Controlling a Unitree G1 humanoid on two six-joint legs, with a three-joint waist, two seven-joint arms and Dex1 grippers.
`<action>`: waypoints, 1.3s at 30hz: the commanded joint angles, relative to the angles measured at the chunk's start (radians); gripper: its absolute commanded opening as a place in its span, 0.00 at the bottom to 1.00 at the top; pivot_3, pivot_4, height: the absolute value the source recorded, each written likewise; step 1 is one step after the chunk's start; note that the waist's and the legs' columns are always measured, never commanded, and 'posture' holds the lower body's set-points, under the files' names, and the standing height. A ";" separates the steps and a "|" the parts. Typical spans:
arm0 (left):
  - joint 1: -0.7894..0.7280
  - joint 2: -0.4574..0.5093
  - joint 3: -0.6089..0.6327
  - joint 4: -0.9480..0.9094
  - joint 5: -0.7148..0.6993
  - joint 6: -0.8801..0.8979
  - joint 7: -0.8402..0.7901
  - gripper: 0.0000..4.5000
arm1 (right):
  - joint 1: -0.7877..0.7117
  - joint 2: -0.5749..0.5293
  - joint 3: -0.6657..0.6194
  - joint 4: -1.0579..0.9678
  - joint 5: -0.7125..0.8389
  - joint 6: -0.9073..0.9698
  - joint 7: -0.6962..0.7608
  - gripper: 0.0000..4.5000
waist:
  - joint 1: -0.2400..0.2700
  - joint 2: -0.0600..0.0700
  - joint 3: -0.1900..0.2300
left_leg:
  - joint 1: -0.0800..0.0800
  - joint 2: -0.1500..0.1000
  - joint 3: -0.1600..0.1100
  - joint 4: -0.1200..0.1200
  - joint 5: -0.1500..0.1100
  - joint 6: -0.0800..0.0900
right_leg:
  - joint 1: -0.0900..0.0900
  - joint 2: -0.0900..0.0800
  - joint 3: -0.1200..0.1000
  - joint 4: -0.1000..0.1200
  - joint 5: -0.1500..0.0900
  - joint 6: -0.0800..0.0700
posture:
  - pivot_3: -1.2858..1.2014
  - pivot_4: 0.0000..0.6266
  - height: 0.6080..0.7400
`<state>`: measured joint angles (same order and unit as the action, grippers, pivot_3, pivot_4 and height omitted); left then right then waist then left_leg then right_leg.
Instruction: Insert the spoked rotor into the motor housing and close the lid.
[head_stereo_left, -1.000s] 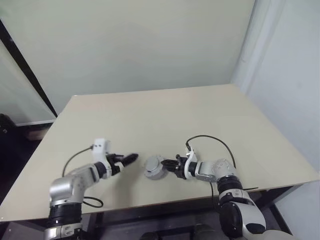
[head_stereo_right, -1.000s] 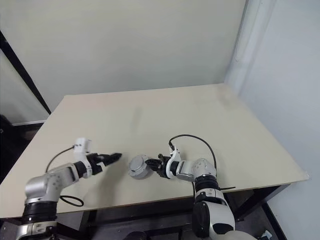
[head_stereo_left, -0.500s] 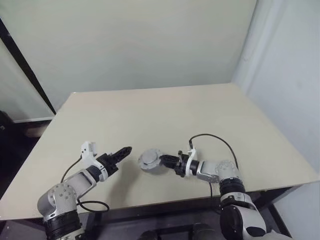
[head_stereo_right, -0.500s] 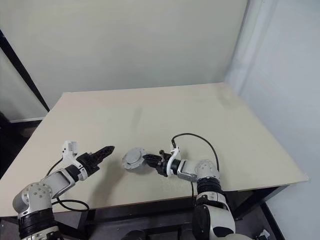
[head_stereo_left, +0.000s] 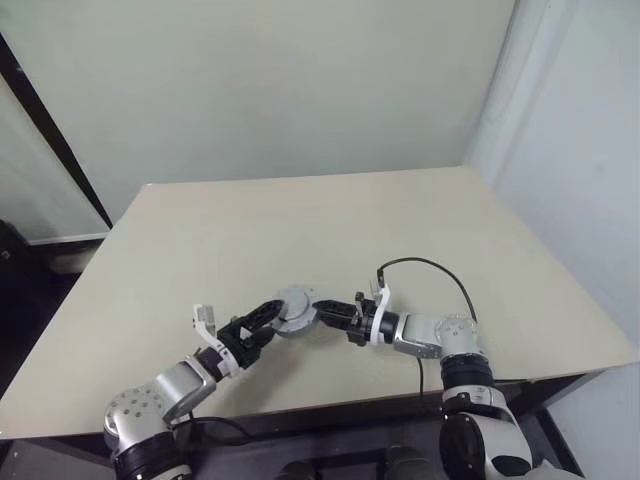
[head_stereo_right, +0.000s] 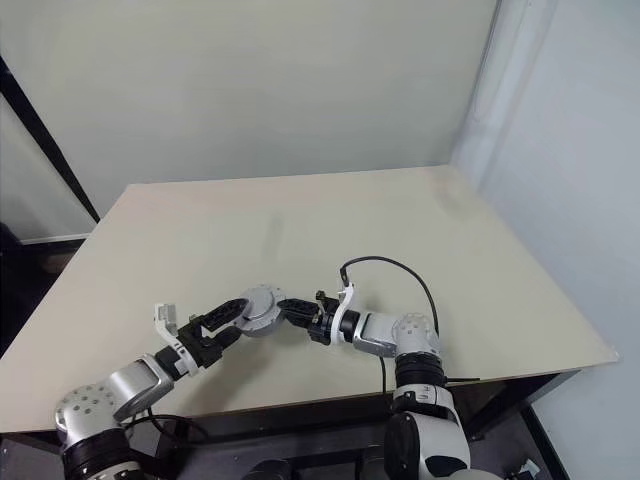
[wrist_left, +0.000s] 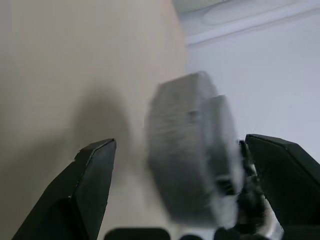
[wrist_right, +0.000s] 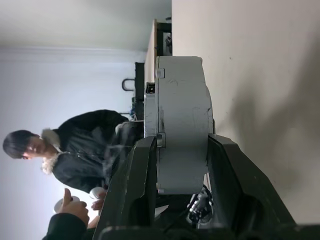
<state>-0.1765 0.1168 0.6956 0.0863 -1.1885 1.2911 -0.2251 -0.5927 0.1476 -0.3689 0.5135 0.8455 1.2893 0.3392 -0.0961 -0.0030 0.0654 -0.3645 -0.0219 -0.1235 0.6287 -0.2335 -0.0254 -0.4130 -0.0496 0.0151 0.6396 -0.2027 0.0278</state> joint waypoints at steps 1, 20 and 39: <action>-0.014 -0.012 0.001 -0.001 -0.073 -0.023 0.018 1.00 | -0.009 0.102 -0.001 -0.042 0.062 -0.001 0.007 0.27 | 0.000 0.000 0.000 | 0.000 0.000 0.000 0.000 0.000 0.000 | 0.000 0.000 0.000 0.000 0.000 0.000 | 0.52 0.00 1.00; 0.017 -0.031 -0.132 0.010 -0.152 -0.015 0.037 0.48 | 0.056 0.077 0.086 -0.135 0.062 -0.012 0.011 0.27 | 0.000 0.000 0.000 | -0.002 0.000 0.000 0.000 0.000 0.000 | -0.001 0.000 0.000 -0.001 0.000 -0.001 | 0.52 0.00 1.00; -0.002 0.008 -0.139 0.030 -0.070 -0.261 -0.064 0.44 | 0.104 0.035 0.196 -0.210 -0.056 -0.284 0.043 0.89 | 0.001 -0.001 0.000 | -0.012 0.000 0.000 0.002 0.000 0.000 | -0.012 0.001 0.001 0.001 0.001 0.001 | 0.52 0.00 1.00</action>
<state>-0.1442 0.1002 0.5385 0.1710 -1.2607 1.0813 -0.2491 -0.4911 0.1614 -0.2108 0.3685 0.8124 1.0717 0.3360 -0.0954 -0.0037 0.0654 -0.3768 -0.0220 -0.1233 0.6304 -0.2331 -0.0252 -0.4251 -0.0490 0.0157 0.6407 -0.2013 0.0291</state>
